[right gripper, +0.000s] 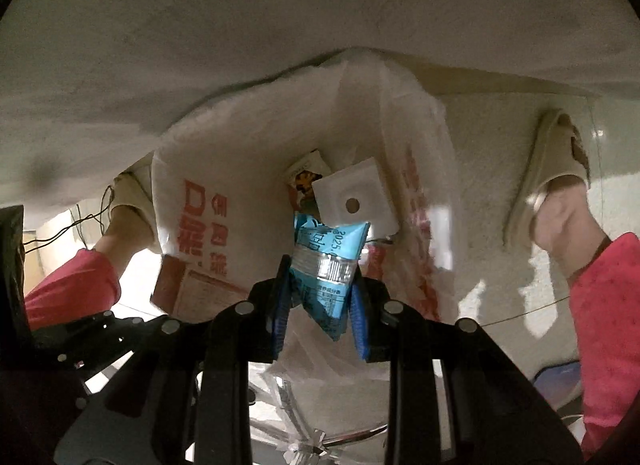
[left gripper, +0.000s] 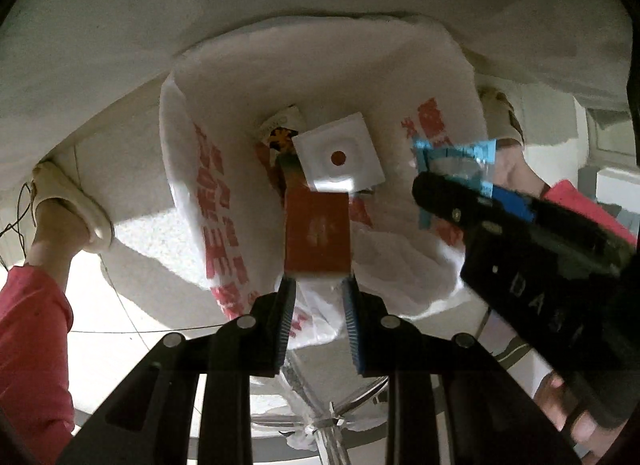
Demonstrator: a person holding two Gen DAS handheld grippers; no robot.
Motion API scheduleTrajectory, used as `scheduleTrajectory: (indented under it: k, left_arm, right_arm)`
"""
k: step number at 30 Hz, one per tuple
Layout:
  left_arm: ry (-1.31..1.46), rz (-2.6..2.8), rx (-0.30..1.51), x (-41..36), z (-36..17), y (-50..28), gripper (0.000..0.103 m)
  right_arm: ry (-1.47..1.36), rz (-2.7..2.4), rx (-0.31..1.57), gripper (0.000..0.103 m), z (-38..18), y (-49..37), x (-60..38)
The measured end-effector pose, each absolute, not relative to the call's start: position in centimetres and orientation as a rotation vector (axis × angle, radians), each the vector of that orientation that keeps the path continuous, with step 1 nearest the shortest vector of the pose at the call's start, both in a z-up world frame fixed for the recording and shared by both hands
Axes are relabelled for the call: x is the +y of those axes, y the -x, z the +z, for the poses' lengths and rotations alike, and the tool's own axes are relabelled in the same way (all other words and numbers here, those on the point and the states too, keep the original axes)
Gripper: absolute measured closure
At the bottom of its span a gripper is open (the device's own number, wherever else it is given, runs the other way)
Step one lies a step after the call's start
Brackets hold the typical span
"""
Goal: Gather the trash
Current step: 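Open both tools to drop the wrapper and box into the bag, then raise both tools back over the milk carton and red wrapper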
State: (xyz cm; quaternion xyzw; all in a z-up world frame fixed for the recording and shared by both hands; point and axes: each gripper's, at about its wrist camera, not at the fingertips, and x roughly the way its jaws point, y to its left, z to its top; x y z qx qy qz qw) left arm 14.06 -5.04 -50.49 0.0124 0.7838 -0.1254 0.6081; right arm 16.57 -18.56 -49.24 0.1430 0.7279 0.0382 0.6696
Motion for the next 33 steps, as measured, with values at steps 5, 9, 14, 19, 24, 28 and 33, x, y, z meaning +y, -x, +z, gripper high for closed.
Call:
scheduleTrajectory:
  k: [5,9,14,19,24,28,33]
  left_arm:
    - [0.025,-0.247,1.817,-4.2,-50.8,-14.6,0.055]
    - [0.030,-0.185,1.823,-3.5,-50.7,-14.1,0.035]
    - [0.047,-0.073,1.838,-1.5,-49.9,-13.3,0.032]
    - [0.074,-0.027,1.780,-0.1,-46.2,-12.6,0.032]
    - [-0.033,-0.117,1.560,0.1,-39.5,-11.7,0.028]
    - [-0.105,-0.193,1.508,0.7,-35.3,-11.3,0.023]
    - [-0.155,-0.245,1.471,2.1,-29.5,-12.7,0.020]
  right_arm:
    - [-0.283,0.083,1.641,0.060,-49.9,-16.8,-17.9]
    - [-0.275,0.070,1.655,0.056,-50.3,-16.4,-18.1]
    - [-0.186,0.052,1.657,0.045,-48.4,-15.0,-18.3]
    - [-0.045,0.060,1.531,0.018,-42.2,-13.1,-16.9]
    - [-0.041,0.056,1.433,0.010,-36.2,-11.9,-16.6]
    - [-0.105,0.108,1.436,0.010,-32.1,-11.8,-17.4]
    - [-0.048,0.153,1.312,0.010,-24.6,-12.7,-17.6]
